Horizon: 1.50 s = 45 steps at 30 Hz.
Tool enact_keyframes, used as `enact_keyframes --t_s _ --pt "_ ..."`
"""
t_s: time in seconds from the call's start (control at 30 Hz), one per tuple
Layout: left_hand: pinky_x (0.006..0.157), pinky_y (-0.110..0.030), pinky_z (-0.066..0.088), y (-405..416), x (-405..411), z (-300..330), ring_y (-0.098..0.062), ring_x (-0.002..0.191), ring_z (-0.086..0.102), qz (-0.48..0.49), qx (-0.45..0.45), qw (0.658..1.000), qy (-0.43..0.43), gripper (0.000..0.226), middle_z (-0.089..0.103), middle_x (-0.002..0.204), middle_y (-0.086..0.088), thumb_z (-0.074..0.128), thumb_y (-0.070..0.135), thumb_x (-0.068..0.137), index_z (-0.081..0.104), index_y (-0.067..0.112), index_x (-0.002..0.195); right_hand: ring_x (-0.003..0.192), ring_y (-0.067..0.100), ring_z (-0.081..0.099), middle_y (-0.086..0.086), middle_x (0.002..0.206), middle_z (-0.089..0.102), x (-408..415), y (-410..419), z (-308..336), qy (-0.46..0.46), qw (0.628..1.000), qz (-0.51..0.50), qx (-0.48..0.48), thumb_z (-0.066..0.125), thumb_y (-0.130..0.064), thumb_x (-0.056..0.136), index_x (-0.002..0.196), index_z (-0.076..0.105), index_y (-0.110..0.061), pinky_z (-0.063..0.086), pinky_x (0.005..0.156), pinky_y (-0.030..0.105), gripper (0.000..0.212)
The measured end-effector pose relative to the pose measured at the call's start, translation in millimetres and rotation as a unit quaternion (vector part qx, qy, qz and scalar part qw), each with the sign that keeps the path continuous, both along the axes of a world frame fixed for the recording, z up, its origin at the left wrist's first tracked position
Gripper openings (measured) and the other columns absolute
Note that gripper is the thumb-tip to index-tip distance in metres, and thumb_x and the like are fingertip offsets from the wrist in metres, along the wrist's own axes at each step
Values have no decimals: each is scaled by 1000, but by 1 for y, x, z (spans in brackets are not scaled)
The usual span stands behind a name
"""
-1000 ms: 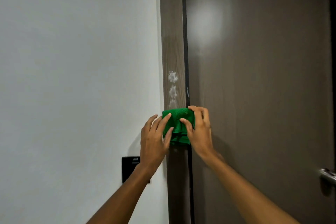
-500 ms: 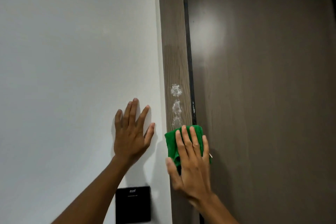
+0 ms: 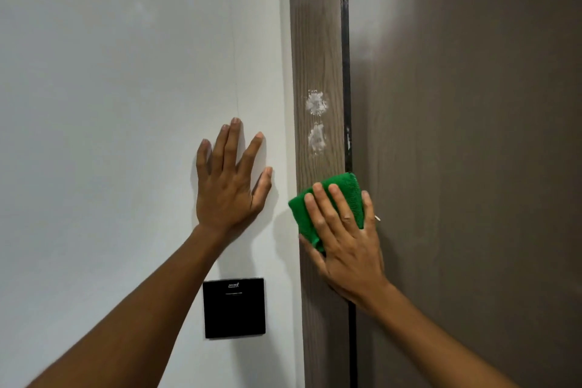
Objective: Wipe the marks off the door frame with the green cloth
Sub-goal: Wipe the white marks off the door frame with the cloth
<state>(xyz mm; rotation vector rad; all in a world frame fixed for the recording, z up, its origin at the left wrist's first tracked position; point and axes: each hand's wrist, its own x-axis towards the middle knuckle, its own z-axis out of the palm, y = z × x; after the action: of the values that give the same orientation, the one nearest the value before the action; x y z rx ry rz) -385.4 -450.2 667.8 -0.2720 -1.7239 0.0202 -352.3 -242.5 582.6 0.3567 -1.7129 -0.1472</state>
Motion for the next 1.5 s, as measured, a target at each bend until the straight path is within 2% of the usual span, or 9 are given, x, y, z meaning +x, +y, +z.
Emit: enact_keyframes --t_s 0.23,0.5,0.73,0.83,1.0,1.2,1.33,1.43,1.5 --pt "122 -50 9 3 1 3 -25 151 7 0 7 1000 2 64 13 163 -10 31 53 95 23 25 151 149 19 2 4 161 10 -3 -9 86 -19 987 70 -140 40 -43 97 151 14 -19 4 119 57 65" --pt "122 -50 8 2 3 1 -25 151 7 -10 9 1000 1 63 13 163 -10 33 52 95 24 25 151 147 21 17 4 158 22 -5 16 5 1 1000 11 20 57 -35 88 150 25 -19 21 114 62 71" --pt "122 -50 8 3 1 1 -24 151 5 3 10 1000 -3 64 11 163 -9 35 52 94 23 25 151 149 20 5 4 161 11 -2 -17 87 -17 985 62 -161 40 -40 97 151 14 -21 5 118 57 63" --pt "122 -50 9 3 2 0 -24 151 5 1 8 1000 -7 64 11 163 -10 35 52 95 22 25 152 149 21 11 3 160 16 0 -29 81 -10 994 28 -105 37 -45 98 151 20 -19 9 118 59 61" --pt "123 -49 7 1 3 1 -24 151 4 -3 9 1000 -11 65 11 163 -10 36 51 94 23 25 152 146 21 23 3 157 28 -1 -2 18 -1 1000 -5 28 51 -42 93 148 31 -21 27 111 62 62" --pt "122 -51 11 2 1 0 -24 151 7 -6 10 1000 -6 64 14 163 -9 37 51 93 27 25 150 149 20 7 2 161 12 -3 0 64 -32 995 47 -78 52 -40 92 152 17 -25 18 116 59 71" --pt "122 -51 11 2 0 0 -25 151 8 -4 10 1000 -3 64 15 163 -8 38 52 92 28 25 150 149 19 1 2 162 9 0 -16 104 -38 991 45 -120 36 -48 97 152 13 -25 12 118 56 64" --pt "121 -52 13 1 0 1 -25 151 10 -12 4 1000 3 64 16 162 -10 38 51 93 28 24 150 149 21 6 4 161 13 0 -12 77 -41 997 32 -66 34 -54 97 152 17 -22 15 117 61 65" --pt "121 -52 13 1 0 2 -25 151 10 -13 5 1000 4 64 16 162 -10 38 51 93 29 24 150 148 21 13 4 160 18 -1 0 47 -31 999 13 12 37 -53 97 150 23 -21 25 111 64 64"
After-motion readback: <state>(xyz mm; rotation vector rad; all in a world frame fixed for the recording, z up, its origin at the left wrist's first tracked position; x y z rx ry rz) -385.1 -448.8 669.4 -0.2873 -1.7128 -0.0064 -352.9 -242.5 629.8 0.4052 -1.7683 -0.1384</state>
